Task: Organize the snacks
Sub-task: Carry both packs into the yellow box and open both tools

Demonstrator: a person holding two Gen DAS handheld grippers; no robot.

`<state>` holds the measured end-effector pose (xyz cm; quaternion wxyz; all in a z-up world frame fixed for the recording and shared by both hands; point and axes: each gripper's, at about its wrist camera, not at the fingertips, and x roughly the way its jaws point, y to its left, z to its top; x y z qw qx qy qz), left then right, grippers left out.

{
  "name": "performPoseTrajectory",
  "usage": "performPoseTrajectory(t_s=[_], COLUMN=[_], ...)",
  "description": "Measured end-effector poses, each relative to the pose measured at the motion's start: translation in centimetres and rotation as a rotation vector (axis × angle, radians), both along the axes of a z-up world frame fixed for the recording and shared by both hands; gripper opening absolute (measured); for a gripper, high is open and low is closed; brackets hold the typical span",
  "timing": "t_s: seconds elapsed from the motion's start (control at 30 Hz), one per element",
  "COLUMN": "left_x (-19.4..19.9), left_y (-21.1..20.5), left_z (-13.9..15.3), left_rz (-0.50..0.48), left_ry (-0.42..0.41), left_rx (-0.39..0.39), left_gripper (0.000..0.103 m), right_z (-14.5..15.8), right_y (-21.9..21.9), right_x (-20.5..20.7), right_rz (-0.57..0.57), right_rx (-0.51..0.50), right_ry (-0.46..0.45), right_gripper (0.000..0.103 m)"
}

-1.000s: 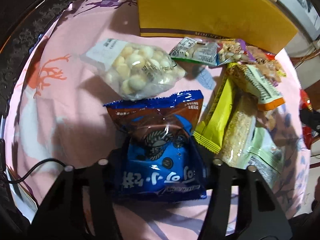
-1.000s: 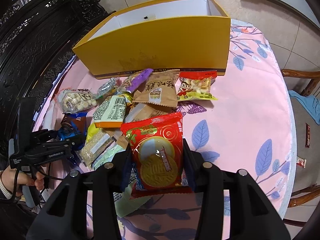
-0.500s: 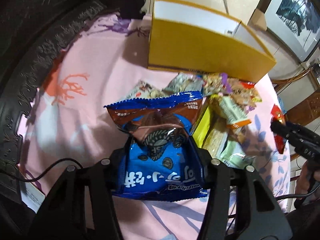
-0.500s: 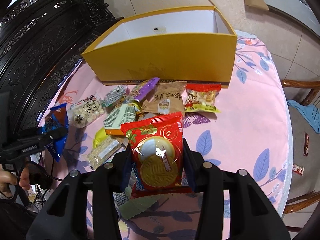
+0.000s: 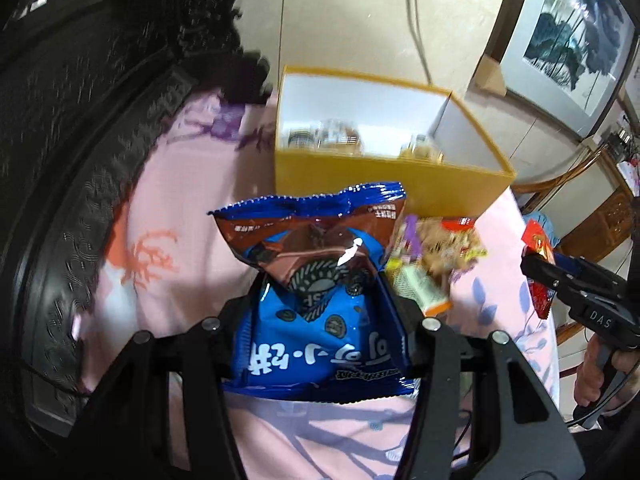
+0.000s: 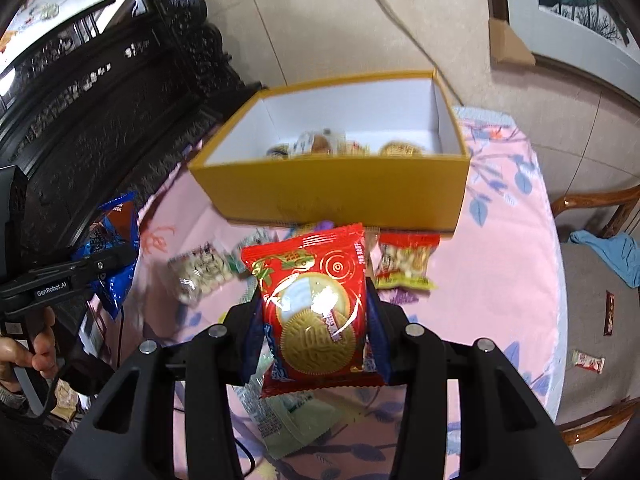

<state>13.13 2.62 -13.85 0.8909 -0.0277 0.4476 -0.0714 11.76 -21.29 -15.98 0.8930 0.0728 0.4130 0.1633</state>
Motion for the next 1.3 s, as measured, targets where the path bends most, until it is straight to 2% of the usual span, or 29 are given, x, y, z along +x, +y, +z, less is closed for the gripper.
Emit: performPoseTrajectory(t_s=[0.27,0.4,0.47,0.6,0.87,0.9,0.93,0.97,1.0,1.03,1.07,1.17,1.3], left_x=[3.4,5.4,6.6,9.0,14.8,15.4,16.1,16.6,17.1,17.3,17.2,16.1,14.4], left_y=[-1.1,-1.9,-2.7,-3.6,-5.3,-5.5,-5.8,-6.0,-6.2,-6.4,-6.4,-6.2,-5.6], left_z=[5.8,7.6,8.4,9.0,8.5,8.2,7.7,7.4,7.0,6.9,7.0,7.4,6.7], left_rz=[-0.051,-0.075,-0.090,-0.085,-0.071,-0.070,-0.069,-0.064,-0.049,-0.032,-0.024,-0.035,-0.031], left_ry=[-0.132,-0.176,-0.212,-0.242,-0.267,-0.264,-0.258,-0.258,-0.254,-0.254,-0.261,-0.281,-0.250], left_rx=[-0.006,-0.029,-0.016,-0.027,-0.021,-0.017,-0.007,0.003,0.025,0.044,0.049,0.033,0.014], left_gripper=[0.054,0.054,0.054,0.054,0.055,0.056,0.065,0.077,0.083,0.089,0.090,0.094,0.094], right_z=[4.7,6.6,7.3,8.2,7.4,7.2,6.8,6.5,6.3,6.2,6.2,6.2,5.0], right_y=[-1.4,-1.8,-1.9,-2.0,-2.2,-2.2,-2.1,-2.0,-1.9,-1.8,-1.8,-1.9,-2.0], right_x=[2.4,4.1,4.9,6.9,11.8,12.5,13.3,13.9,14.5,14.7,14.7,13.8,12.0], right_rz=[-0.038,-0.053,-0.066,-0.099,-0.137,-0.136,-0.135,-0.140,-0.164,-0.200,-0.209,-0.184,-0.153], right_rx=[0.010,0.004,0.004,0.015,0.014,0.018,0.023,0.015,-0.012,-0.039,-0.042,-0.013,-0.009], right_ry=[-0.125,-0.185,-0.207,-0.252,-0.281,-0.281,-0.279,-0.273,-0.264,-0.262,-0.265,-0.272,-0.233], right_gripper=[0.045,0.045,0.045,0.045,0.045,0.045,0.046,0.053,0.064,0.081,0.090,0.091,0.091])
